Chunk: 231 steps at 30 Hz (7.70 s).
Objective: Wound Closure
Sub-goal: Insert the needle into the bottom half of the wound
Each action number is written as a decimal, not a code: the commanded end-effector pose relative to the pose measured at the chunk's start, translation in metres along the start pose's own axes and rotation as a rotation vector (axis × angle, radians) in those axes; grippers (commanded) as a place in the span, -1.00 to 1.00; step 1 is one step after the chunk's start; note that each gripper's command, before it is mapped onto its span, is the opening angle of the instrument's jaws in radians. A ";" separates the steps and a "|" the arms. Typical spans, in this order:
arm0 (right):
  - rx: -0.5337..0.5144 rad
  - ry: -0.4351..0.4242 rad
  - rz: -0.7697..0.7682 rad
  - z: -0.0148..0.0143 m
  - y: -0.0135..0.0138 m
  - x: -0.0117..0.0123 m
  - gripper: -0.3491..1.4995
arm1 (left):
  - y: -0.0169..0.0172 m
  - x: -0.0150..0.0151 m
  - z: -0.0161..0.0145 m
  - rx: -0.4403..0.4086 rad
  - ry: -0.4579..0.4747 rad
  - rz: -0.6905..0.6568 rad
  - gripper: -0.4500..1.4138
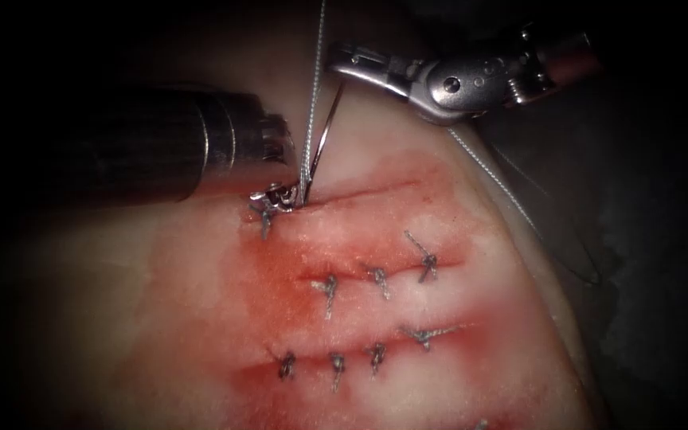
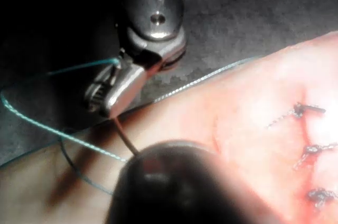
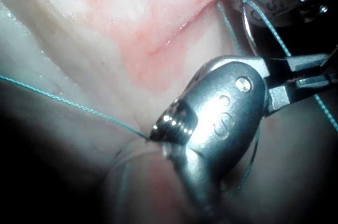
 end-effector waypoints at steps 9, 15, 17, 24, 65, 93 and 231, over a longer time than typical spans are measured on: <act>-0.012 0.012 -0.011 0.0007 0.0004 0.0008 -1.00 | 0.0004 -0.0009 -0.0003 -0.002 -0.001 0.004 -1.00; -0.025 0.018 -0.023 0.0008 0.0004 0.0008 -1.00 | 0.0004 -0.0009 -0.0003 -0.001 0.000 0.005 -1.00; -0.060 0.013 -0.075 0.0011 0.0005 0.0008 -1.00 | 0.0004 -0.0009 -0.0003 -0.001 0.000 0.006 -1.00; -0.127 -0.018 -0.120 0.0019 0.0009 0.0008 -1.00 | 0.0003 -0.0008 -0.0004 0.000 0.002 0.007 -1.00; -0.191 0.008 -0.253 0.0021 0.0012 0.0013 -1.00 | 0.0001 -0.0009 -0.0004 0.001 0.002 0.004 -1.00; -0.165 -0.024 -0.168 0.0023 0.0015 0.0004 -1.00 | 0.0001 -0.0008 -0.0003 0.000 0.004 0.001 -1.00; -0.032 0.032 -0.034 0.0015 0.0016 0.0020 -1.00 | -0.0003 -0.0004 -0.0003 0.007 0.012 0.000 -1.00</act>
